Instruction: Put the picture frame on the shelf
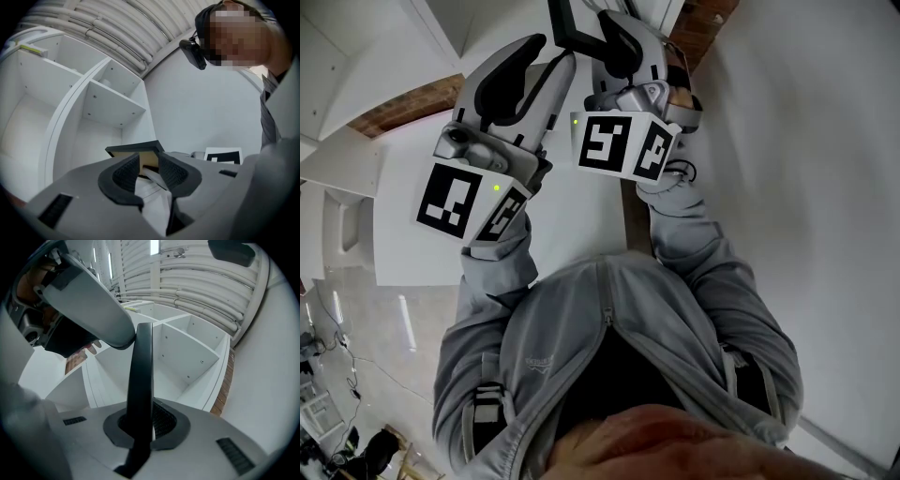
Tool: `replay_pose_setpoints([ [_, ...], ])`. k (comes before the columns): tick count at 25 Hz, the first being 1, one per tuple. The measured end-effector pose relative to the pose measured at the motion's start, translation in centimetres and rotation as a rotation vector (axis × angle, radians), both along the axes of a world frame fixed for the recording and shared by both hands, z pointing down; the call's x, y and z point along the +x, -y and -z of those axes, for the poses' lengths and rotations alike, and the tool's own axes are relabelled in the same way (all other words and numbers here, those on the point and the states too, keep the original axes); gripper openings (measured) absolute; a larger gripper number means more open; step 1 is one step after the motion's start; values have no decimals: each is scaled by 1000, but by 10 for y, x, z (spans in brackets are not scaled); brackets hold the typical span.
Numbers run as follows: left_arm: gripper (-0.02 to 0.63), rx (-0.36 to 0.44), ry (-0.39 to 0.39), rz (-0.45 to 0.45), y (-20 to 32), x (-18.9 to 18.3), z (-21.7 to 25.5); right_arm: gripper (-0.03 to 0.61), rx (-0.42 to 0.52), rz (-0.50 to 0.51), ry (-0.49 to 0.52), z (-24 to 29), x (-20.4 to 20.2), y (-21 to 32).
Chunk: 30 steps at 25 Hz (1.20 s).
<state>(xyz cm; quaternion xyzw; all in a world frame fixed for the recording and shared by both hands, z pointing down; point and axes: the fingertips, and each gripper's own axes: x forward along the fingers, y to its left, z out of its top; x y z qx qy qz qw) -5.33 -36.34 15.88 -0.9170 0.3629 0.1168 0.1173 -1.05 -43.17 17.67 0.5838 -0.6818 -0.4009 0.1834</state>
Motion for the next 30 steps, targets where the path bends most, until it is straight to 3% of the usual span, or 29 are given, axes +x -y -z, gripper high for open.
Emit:
replay_pose_setpoints([
  [6, 121, -6, 7, 0, 4, -3, -1, 35, -16, -13, -57, -3, -3, 3],
  [10, 114, -14, 12, 15, 5, -6, -5, 46, -58, 32, -52, -6, -5, -3],
  [13, 114, -27, 18, 23, 8, -8, -8, 146, -125, 104, -16, -10, -8, -9],
  [18, 114, -49, 19, 34, 11, -12, -15, 192, -136, 190, 90, -9, 3, -34],
  [21, 114, -58, 24, 48, 15, -15, -17, 207, -141, 263, 235, -9, 20, -46],
  [23, 114, -65, 29, 63, 19, -17, -19, 207, -188, 283, 370, -19, 36, -48],
  [26, 114, -79, 32, 77, 23, -20, -25, 210, -273, 303, 477, -39, 57, -43],
  [30, 114, -93, 58, 105, 29, -22, -32, 212, -384, 460, 661, -50, 61, -36],
])
